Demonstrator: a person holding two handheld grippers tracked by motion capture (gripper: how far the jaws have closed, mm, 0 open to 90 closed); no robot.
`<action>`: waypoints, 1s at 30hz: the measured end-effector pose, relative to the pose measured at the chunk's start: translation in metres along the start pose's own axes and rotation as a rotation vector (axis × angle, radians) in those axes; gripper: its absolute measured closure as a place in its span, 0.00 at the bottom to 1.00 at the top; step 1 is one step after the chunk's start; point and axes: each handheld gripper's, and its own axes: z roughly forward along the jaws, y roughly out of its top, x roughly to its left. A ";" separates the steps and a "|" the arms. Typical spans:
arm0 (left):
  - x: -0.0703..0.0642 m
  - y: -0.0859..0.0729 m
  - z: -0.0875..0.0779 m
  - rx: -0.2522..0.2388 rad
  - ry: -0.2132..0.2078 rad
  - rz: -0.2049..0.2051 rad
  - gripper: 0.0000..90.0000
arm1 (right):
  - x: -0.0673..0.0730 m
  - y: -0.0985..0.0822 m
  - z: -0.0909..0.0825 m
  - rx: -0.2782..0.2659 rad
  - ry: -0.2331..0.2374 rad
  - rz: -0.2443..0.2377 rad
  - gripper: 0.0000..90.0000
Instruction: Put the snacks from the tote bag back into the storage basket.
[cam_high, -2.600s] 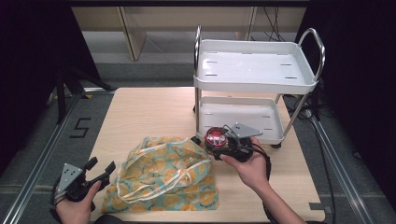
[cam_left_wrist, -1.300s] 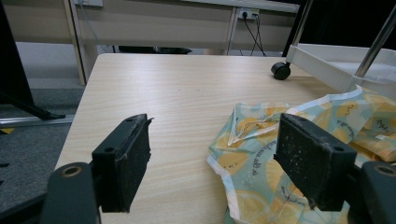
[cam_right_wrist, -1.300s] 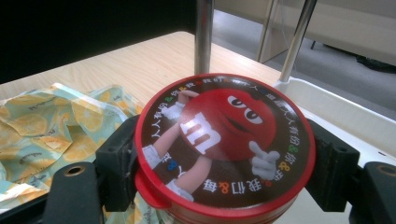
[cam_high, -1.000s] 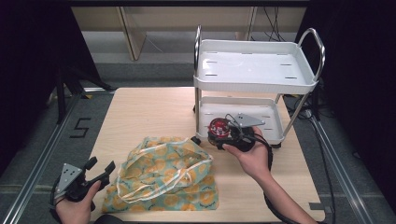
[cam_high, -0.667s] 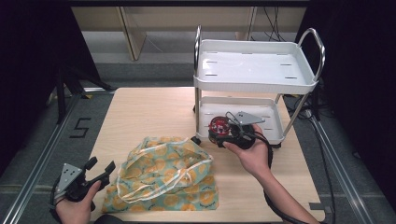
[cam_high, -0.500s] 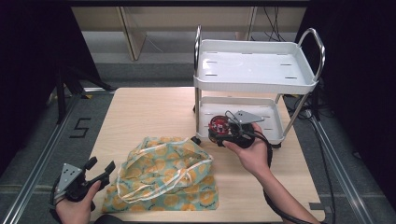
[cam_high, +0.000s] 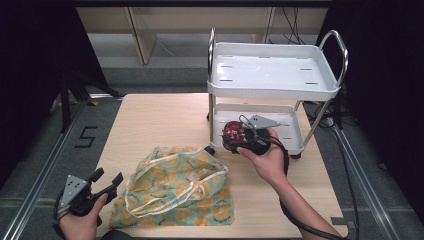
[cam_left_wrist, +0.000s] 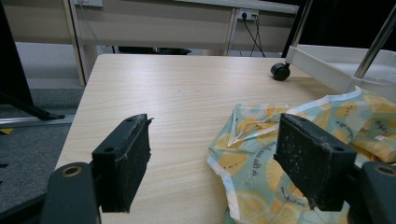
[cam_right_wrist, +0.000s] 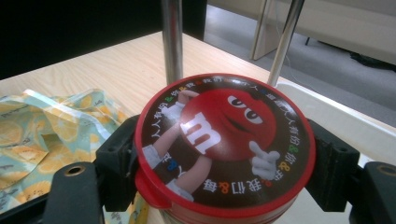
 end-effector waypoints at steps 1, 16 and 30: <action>0.000 0.000 0.000 0.000 0.000 0.000 0.28 | 0.000 0.000 0.000 0.001 -0.005 0.005 0.30; -0.001 0.000 0.000 0.001 0.000 0.006 0.28 | -0.003 -0.002 0.007 0.028 -0.020 0.014 0.30; -0.001 0.000 0.000 0.002 -0.001 0.005 0.29 | -0.006 0.000 0.012 0.037 -0.012 0.000 0.30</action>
